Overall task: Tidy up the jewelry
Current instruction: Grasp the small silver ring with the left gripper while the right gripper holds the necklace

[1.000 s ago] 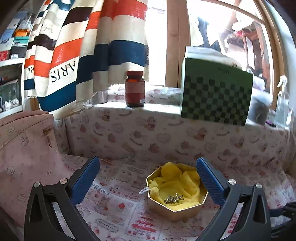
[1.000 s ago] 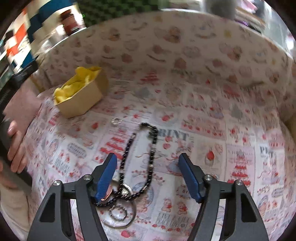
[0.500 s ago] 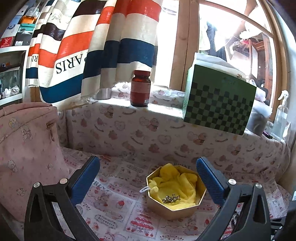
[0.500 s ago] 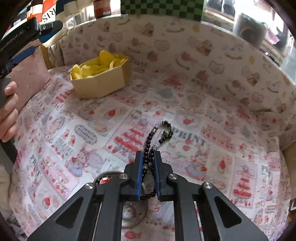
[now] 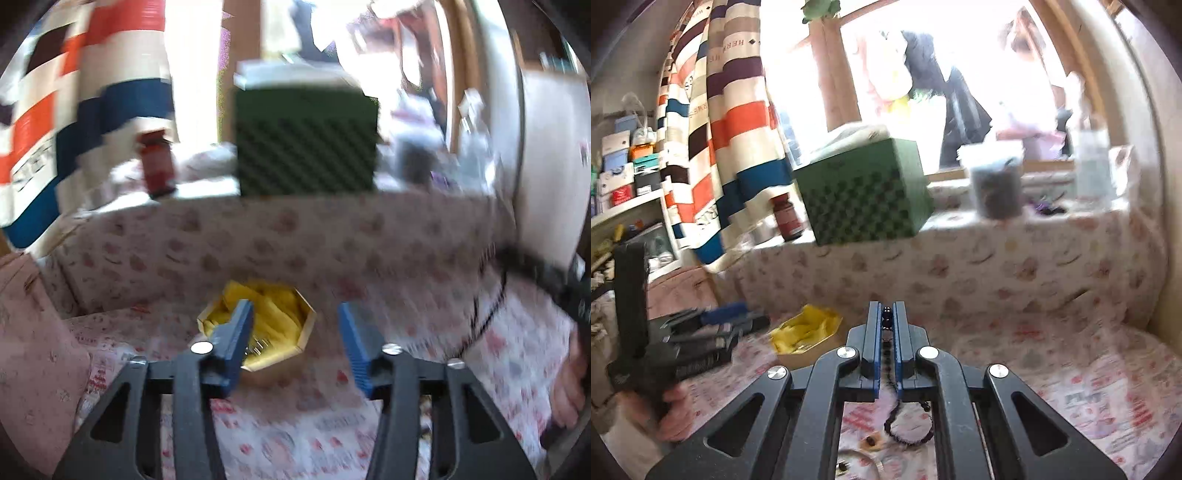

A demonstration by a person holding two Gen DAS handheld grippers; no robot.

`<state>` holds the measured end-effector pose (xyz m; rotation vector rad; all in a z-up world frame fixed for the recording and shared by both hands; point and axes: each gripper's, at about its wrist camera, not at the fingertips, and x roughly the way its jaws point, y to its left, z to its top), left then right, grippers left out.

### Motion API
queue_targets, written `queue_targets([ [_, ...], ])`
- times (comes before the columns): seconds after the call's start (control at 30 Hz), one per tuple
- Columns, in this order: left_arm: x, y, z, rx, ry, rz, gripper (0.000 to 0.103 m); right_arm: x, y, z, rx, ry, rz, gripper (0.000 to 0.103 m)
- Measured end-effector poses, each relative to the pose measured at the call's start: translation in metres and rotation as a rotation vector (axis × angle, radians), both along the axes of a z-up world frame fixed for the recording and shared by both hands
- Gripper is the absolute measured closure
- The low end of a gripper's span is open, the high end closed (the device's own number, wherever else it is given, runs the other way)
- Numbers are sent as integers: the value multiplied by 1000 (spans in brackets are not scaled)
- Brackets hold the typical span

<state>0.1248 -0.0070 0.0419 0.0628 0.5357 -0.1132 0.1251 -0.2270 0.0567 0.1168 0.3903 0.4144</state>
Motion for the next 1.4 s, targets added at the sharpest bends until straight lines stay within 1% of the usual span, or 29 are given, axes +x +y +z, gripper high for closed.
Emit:
queue_targets([
  [0.03,4,-8,-1,10,33,-9,63,1,-2,-1,3,-4,-27,97],
  [0.13,24,-34,-8,15,191,-48,67,5,-19,3,59,-7,-65,97],
  [0.2,36,-49,-14,37,271,-55,70,10,-30,5,72,-9,-106,97],
  [0.27,49,-61,-24,47,346,-50,77,14,-37,2,63,-9,-169,97],
  [0.33,62,-68,-34,40,411,-33,78,24,-40,-2,50,22,-173,97],
  [0.37,69,-70,-39,52,434,-10,78,25,-41,-3,35,29,-168,97],
  [0.4,73,-72,-43,68,443,9,78,30,-38,-6,2,41,-147,97],
  [0.47,77,-76,-51,97,451,21,78,35,-37,-10,-26,51,-178,97],
  [0.53,79,-77,-57,82,474,10,78,41,-36,-16,-39,87,-178,97],
  [0.6,82,-80,-61,70,496,-2,78,44,-37,-20,-45,101,-203,97],
  [0.8,90,-91,-71,106,520,4,78,53,-43,-27,-31,148,-235,97],
  [0.9,97,-96,-78,79,554,-16,78,55,-44,-29,-30,168,-238,97],
  [0.97,101,-99,-82,81,571,-28,78,55,-43,-29,-36,170,-241,97],
  [1.03,106,-103,-85,95,567,-43,83,54,-43,-29,-39,166,-241,97],
  [1.1,107,-104,-87,88,577,-50,90,54,-43,-29,-41,165,-249,97],
  [1.27,113,-96,-85,56,574,-55,91,52,-46,-27,-5,184,-248,97],
  [1.33,106,-87,-83,36,546,-62,91,49,-43,-25,-14,165,-242,97],
  [1.4,100,-77,-76,-5,505,-88,91,47,-39,-25,-41,143,-262,97],
])
